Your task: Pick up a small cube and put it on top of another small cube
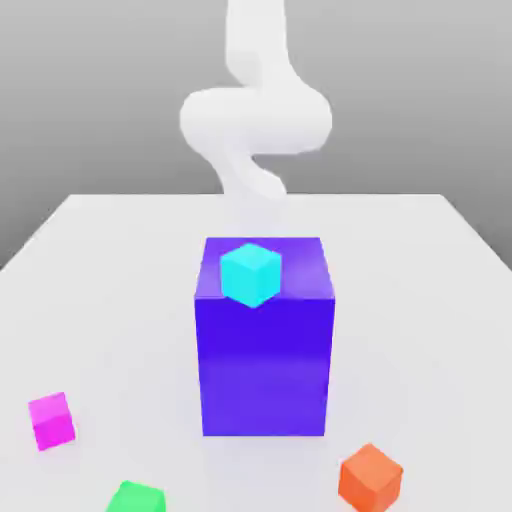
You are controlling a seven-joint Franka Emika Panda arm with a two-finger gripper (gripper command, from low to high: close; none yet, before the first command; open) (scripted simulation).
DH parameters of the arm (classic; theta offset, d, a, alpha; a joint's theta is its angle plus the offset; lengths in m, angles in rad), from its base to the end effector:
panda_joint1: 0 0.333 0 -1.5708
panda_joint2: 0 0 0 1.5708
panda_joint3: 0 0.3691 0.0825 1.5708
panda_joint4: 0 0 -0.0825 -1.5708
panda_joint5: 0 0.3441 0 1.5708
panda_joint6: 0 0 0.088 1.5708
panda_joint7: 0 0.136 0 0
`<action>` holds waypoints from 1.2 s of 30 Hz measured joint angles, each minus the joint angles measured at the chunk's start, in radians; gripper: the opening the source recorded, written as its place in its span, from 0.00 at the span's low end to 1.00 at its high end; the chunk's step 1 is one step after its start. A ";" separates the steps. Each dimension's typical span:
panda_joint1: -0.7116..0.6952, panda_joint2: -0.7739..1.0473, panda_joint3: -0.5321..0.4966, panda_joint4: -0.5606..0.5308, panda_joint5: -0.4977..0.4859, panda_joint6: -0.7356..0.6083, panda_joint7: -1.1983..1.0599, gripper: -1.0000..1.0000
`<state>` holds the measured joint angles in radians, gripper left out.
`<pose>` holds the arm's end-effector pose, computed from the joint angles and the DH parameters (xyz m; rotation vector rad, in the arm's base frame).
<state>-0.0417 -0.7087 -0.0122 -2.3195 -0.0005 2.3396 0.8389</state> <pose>0.3252 -0.0195 0.6927 -2.4350 1.1652 -0.9469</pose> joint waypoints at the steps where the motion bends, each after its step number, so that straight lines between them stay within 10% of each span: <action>1: -0.017 0.039 -0.006 -0.008 -0.001 0.017 0.018 0.50; 30: -0.414 1.098 -0.129 -0.165 0.196 0.526 0.255 0.50; 31: -0.425 1.124 -0.116 -0.159 0.205 0.546 0.248 0.00; 36: -0.425 1.124 -0.116 -0.159 0.203 0.547 0.250 0.00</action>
<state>-0.4665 0.4150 -0.1284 -2.4788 0.2030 2.8868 1.0888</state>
